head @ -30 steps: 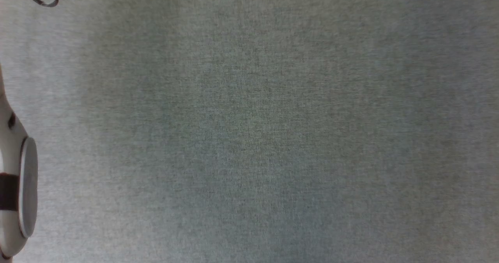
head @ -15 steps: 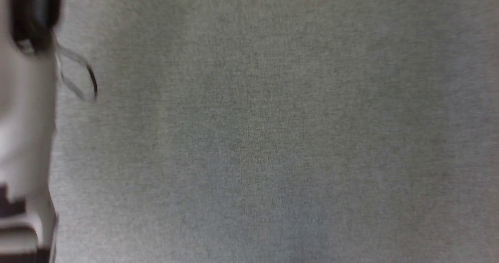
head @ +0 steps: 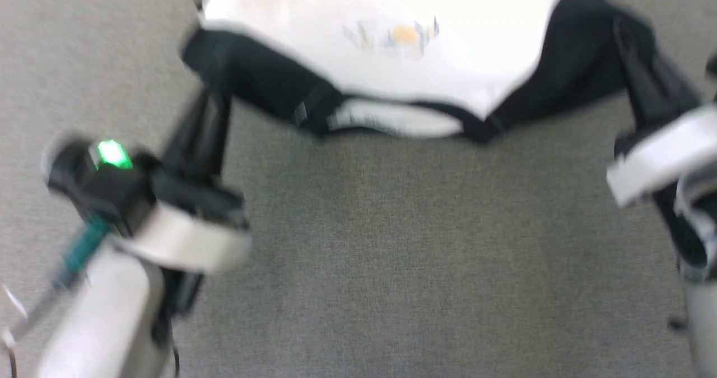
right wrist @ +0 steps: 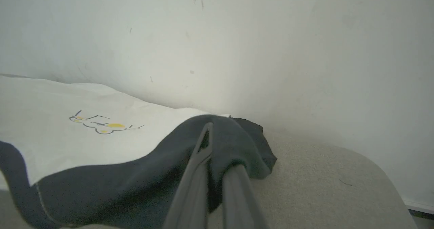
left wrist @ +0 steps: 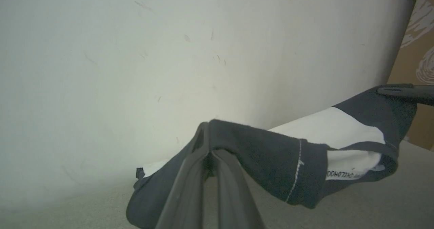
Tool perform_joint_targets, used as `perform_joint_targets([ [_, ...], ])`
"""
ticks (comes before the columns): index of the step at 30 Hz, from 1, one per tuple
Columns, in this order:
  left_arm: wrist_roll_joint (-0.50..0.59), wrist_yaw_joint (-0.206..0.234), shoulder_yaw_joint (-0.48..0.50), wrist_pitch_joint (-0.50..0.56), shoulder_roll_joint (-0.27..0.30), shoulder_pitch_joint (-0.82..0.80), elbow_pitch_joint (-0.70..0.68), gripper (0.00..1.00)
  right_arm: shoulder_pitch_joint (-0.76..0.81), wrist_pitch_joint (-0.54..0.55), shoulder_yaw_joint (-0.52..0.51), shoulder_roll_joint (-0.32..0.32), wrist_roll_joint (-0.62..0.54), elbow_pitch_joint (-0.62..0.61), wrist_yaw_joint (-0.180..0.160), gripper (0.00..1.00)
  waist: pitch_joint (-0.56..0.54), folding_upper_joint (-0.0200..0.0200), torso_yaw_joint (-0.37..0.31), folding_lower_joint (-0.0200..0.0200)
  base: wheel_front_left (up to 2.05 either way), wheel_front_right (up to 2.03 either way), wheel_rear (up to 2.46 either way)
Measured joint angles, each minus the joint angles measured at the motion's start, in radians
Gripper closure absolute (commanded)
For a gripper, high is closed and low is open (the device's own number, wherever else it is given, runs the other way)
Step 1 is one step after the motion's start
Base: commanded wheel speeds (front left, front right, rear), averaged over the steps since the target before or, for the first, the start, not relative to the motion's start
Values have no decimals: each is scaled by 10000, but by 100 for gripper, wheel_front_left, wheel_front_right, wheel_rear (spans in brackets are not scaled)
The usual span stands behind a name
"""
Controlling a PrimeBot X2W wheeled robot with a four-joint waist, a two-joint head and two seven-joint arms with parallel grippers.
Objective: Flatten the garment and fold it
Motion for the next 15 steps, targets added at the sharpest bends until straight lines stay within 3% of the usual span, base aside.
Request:
perform_joint_targets([
  [6, 201, 639, -487, 198, 65, 2280, -627, 100, 2147, 109, -575, 546, -10, -840, 0, 100, -950, 0, 54, 1, 0, 0, 0],
  [15, 67, 840, -1145, 663, 115, 4010, -481, 100, 4274, 21, -963, 1122, -29, -1066, 0, 100, -1869, 0, 171, 3, 0, 0, 0],
])
